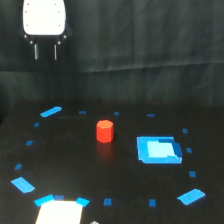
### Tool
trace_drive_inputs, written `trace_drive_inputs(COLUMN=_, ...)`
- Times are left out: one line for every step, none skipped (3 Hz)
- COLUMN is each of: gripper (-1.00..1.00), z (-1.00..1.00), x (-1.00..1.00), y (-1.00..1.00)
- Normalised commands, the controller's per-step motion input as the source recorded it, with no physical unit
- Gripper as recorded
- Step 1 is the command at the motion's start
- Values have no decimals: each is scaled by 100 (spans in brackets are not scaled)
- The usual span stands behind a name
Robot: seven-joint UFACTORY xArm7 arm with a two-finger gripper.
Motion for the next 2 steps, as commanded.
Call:
trace_drive_inputs(gripper=-85, z=100, x=12, y=62)
trace_drive_inputs(gripper=16, z=100, x=-40, y=90)
